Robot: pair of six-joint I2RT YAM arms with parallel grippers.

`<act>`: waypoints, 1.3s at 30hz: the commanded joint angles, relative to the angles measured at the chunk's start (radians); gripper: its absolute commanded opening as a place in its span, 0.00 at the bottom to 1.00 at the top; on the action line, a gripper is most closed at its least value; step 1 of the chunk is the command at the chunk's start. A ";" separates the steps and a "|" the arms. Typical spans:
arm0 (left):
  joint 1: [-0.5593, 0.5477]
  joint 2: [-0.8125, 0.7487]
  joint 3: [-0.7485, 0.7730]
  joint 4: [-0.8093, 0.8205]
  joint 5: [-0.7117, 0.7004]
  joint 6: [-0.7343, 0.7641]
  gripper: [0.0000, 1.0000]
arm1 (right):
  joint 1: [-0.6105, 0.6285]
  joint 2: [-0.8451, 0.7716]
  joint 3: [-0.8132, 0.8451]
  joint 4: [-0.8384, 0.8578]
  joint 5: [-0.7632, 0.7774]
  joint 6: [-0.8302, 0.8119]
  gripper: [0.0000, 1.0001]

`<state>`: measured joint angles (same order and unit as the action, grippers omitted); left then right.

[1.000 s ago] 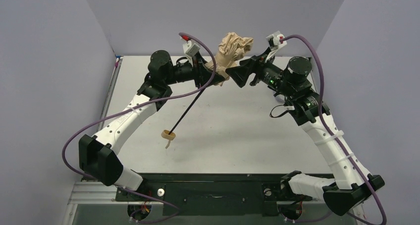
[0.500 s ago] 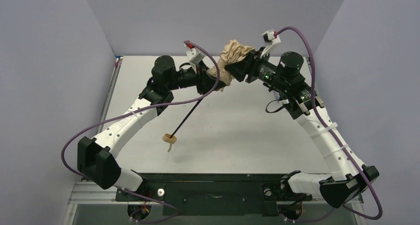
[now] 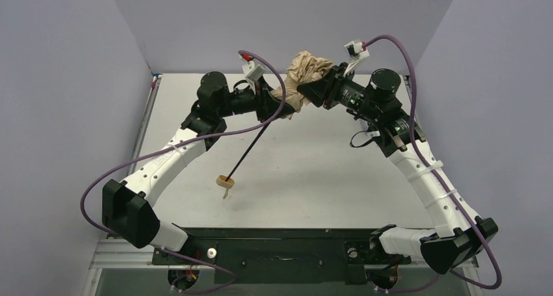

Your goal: Open the umbrella

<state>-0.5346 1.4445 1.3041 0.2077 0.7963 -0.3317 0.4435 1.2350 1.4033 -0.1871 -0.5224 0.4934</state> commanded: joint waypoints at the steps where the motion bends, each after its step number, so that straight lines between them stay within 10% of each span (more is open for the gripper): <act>1: 0.030 -0.018 0.039 0.174 0.079 -0.104 0.00 | -0.049 0.010 0.015 0.016 -0.047 -0.023 0.36; 5: 0.039 -0.011 0.045 0.178 0.082 -0.103 0.00 | -0.071 -0.004 0.022 0.001 -0.094 -0.015 0.45; 19: 0.041 0.006 0.054 0.206 0.100 -0.133 0.00 | -0.064 -0.040 -0.018 -0.038 -0.147 -0.056 0.23; 39: 0.037 0.028 0.049 0.289 0.128 -0.217 0.00 | -0.060 -0.070 -0.025 -0.078 -0.181 -0.095 0.37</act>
<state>-0.5011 1.4761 1.3041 0.3775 0.9203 -0.5320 0.3859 1.1870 1.3891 -0.2871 -0.7151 0.4202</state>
